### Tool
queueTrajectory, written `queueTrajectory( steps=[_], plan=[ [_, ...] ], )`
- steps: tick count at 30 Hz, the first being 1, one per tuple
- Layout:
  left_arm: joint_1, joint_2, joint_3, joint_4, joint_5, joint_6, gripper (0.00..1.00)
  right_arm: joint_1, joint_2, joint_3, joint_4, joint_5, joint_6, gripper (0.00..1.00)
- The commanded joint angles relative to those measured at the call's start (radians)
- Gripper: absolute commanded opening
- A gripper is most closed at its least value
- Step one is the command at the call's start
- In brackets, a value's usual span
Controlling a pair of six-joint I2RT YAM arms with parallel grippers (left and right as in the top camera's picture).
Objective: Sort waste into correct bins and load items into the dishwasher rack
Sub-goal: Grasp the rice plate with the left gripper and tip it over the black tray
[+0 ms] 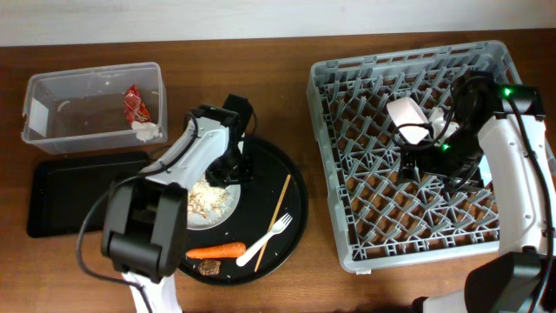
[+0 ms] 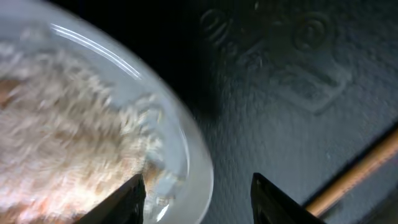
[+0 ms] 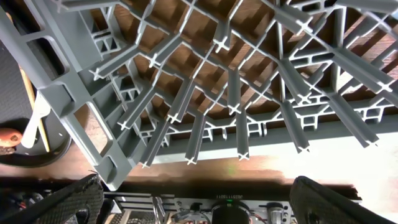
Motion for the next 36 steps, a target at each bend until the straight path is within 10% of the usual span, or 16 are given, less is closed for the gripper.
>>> queueTrajectory(
  steps=[1,12,28,36],
  plan=[
    [-0.021,0.056,-0.008,0.031,-0.004,-0.010,0.53,-0.002,-0.015,-0.004,0.001,-0.016,-0.003,0.99],
    [-0.073,0.121,-0.008,0.046,-0.069,-0.010,0.01,-0.002,-0.015,-0.004,0.005,-0.016,-0.003,0.99],
    [-0.086,0.085,0.354,-0.408,-0.349,-0.085,0.00,-0.002,-0.015,-0.004,0.004,-0.016,-0.003,0.99],
    [0.054,-0.071,0.356,-0.398,-0.359,-0.034,0.00,-0.002,-0.015,-0.004,0.004,-0.016,-0.003,0.99]
  ],
)
